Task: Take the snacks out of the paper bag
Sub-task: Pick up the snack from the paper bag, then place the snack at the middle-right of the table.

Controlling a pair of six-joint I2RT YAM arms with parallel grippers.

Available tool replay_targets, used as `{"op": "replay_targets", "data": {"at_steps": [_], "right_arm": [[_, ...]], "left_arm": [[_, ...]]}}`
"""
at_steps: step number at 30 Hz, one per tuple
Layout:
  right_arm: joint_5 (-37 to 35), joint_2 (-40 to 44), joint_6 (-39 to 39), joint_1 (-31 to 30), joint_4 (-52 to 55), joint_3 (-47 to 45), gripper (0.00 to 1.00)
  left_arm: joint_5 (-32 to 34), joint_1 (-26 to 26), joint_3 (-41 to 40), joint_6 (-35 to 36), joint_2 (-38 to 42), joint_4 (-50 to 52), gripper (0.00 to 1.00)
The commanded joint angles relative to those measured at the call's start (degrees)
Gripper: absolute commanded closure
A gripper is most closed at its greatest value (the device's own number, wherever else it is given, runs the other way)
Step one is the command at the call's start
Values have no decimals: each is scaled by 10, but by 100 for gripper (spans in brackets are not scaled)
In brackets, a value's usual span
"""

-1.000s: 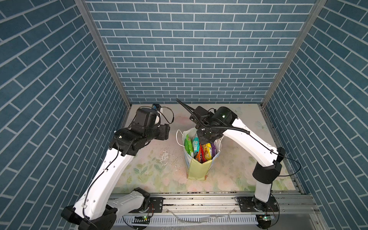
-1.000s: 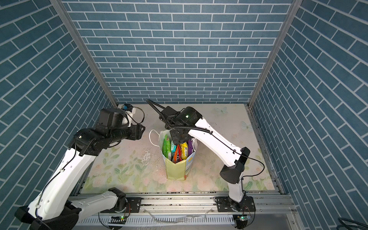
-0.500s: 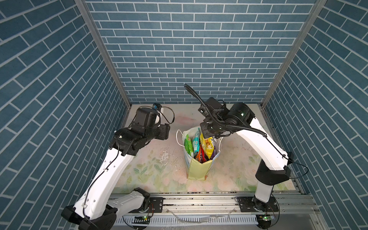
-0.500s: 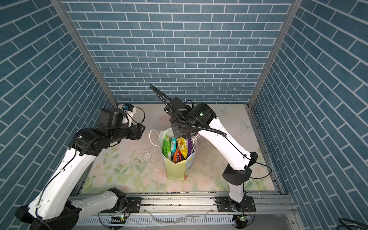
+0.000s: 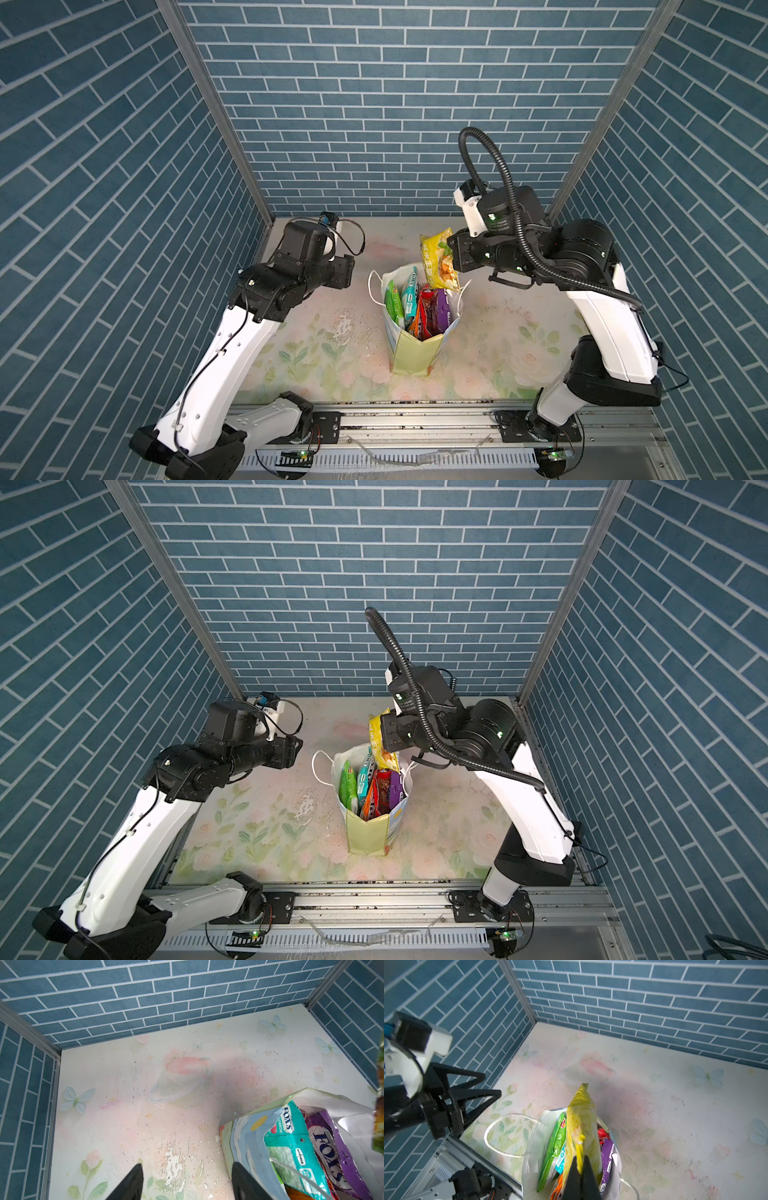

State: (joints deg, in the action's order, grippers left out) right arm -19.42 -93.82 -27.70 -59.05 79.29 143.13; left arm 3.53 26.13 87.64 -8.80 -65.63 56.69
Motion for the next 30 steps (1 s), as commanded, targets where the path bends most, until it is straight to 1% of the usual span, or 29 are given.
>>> {"op": "replay_targets", "data": {"at_steps": [1,5,9,12,15,19,23,26,30], "right_arm": [[-74,23,24,9,-6,22,100],[-127,44,20,35,33,33,100],[-137,61,-9,95,95,9,100],[-126,76,-31,146,128,-57,100],[-94,89,-45,191,134,-153,100],[-57,107,-48,235,94,-307,100],[-1,122,-42,277,13,-446,100],[33,122,-39,298,-33,-514,100],[78,112,-29,312,-90,-562,100]], "left_arm": [[11,-3,24,16,-5,5,31],[17,-3,64,29,-17,29,31],[8,-2,105,35,-29,55,31],[-8,-3,126,34,-37,69,32],[-22,-3,140,34,-46,80,32],[-27,-2,155,38,-57,95,32],[-32,-3,156,39,-57,100,32],[-35,-2,157,40,-57,106,32],[-41,-2,152,39,-59,109,32]]}}
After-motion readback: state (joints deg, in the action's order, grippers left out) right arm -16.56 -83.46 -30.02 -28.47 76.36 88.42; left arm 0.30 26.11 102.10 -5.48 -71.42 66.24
